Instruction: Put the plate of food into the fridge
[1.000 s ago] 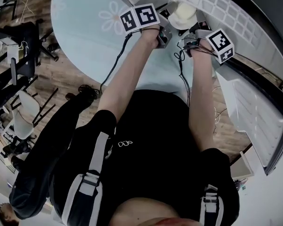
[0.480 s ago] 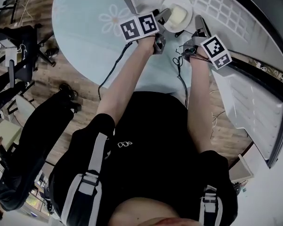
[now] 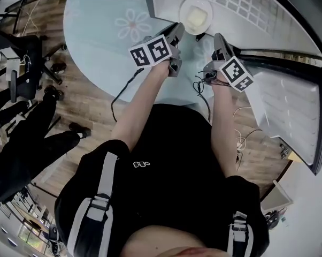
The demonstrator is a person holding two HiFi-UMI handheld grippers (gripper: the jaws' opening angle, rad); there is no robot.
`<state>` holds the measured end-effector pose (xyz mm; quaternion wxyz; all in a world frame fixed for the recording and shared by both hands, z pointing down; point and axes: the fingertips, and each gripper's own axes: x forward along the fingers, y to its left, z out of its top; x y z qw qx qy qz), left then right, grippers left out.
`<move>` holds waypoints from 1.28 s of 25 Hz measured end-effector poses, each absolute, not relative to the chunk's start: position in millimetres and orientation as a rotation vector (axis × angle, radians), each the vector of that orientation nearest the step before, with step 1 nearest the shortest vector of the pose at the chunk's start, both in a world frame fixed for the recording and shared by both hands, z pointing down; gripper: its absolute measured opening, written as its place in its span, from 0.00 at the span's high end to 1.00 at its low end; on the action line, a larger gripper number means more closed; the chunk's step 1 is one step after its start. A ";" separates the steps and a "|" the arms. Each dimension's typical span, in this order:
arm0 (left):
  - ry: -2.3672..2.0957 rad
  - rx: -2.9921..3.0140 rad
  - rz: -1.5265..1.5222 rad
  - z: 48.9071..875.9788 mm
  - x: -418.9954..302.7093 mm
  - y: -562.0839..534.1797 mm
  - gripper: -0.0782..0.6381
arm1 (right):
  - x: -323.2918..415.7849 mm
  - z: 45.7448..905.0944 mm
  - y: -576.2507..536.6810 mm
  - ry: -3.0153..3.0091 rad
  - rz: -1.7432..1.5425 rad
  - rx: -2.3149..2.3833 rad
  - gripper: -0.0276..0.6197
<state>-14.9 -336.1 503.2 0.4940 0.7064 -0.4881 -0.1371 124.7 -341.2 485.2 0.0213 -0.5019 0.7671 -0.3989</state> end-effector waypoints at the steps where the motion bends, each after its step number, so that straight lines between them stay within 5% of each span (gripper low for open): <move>1: -1.192 1.750 -0.332 497.0 -17.0 -331.2 0.82 | 119.6 481.9 -337.4 2.405 -1.217 -1.552 0.95; 7: -1.222 1.981 -0.296 452.3 -14.4 -293.5 0.90 | 95.1 449.3 -305.7 2.559 -1.082 -1.467 0.95; 32: -1.498 2.445 -0.082 372.2 -42.1 -183.0 0.90 | 4.6 404.7 -189.9 3.034 -0.380 -1.450 0.95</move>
